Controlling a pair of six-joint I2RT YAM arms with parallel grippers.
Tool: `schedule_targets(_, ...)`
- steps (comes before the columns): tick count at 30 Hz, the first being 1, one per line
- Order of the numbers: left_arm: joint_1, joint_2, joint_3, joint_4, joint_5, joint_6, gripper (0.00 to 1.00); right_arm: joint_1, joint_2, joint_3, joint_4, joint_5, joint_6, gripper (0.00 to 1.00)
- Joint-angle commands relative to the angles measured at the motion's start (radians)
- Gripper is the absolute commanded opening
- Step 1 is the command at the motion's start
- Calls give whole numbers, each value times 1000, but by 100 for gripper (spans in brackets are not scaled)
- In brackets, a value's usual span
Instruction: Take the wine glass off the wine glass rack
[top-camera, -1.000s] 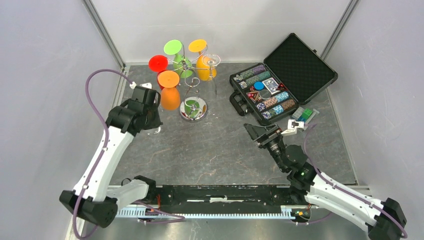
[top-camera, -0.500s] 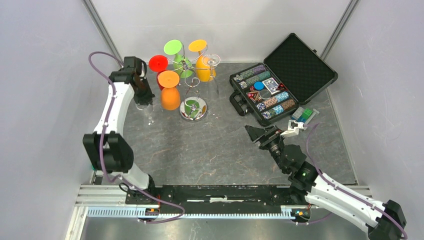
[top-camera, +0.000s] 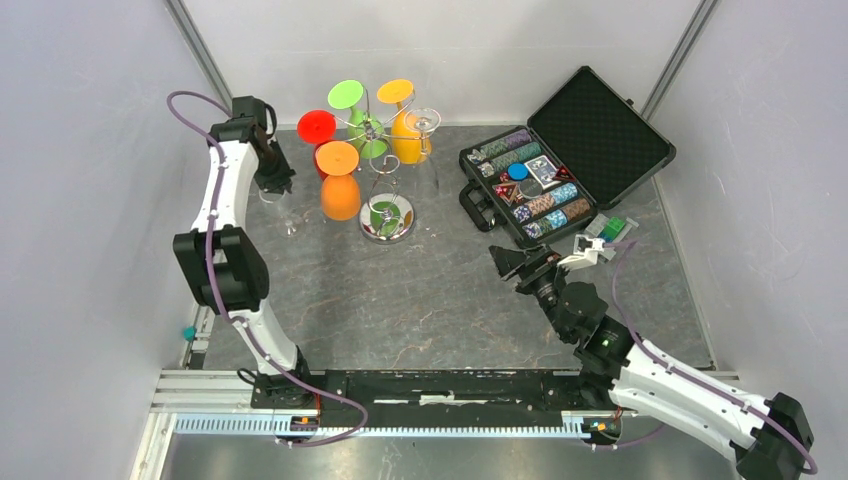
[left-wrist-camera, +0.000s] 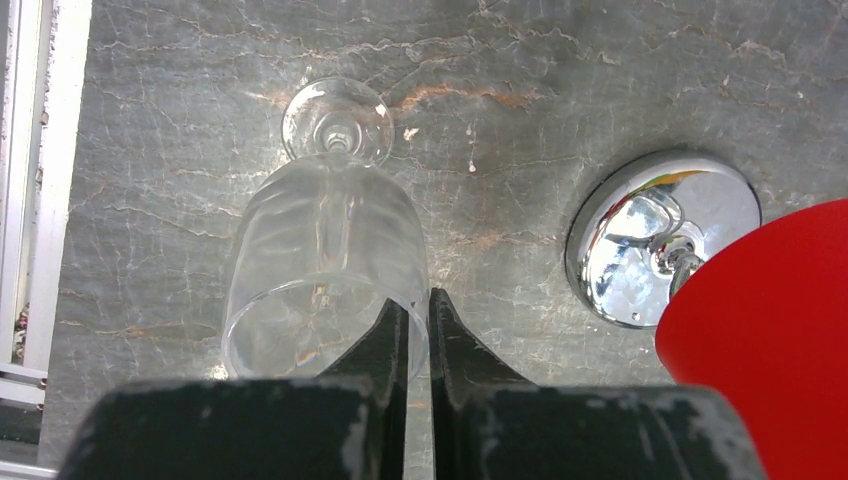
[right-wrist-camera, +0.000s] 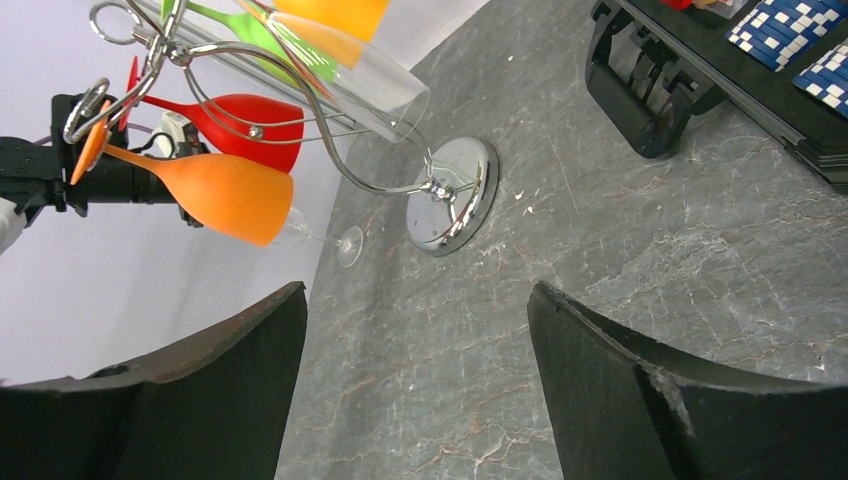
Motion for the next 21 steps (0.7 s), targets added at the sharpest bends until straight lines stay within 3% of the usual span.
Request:
schedule_targets(1, 31, 25, 46, 5, 28, 39, 8, 4, 43, 73, 6, 11, -21, 86)
schedule_targets(12, 43, -1, 144, -39, -22, 53, 44, 4, 125, 119, 16, -28, -35, 87)
schedule_targets(21, 49, -124, 179, -44, -40, 59, 72, 3, 175, 157, 20, -39, -70, 89)
